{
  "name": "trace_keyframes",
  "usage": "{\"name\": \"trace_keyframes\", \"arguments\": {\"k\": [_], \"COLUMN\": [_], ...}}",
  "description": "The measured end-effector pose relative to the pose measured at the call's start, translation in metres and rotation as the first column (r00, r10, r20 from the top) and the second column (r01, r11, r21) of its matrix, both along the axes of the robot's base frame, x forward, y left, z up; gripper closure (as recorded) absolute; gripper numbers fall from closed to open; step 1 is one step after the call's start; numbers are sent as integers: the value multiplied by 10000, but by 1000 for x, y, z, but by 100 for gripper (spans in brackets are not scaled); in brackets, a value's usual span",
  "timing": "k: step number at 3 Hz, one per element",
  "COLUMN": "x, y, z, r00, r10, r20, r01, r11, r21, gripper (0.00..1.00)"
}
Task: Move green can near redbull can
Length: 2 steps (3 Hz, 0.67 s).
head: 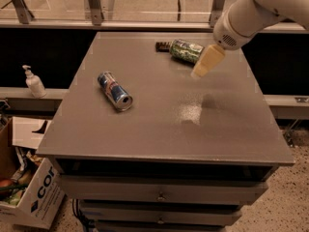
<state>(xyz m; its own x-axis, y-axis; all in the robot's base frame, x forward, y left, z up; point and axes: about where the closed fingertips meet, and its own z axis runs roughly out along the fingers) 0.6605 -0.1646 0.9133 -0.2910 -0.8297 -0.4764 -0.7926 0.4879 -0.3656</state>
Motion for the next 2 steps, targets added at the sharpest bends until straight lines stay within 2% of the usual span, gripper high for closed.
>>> {"name": "trace_keyframes", "arguments": {"k": [1,2], "x": [34,68], "y": [8,21], "z": [-14,-33], "r00": [9990,9938], "r10": [-414,-924], "r20": [-177,-619], "r01": [423,997], "r11": [9979,9867], "r21": [500,1287], "gripper": [0,0]}}
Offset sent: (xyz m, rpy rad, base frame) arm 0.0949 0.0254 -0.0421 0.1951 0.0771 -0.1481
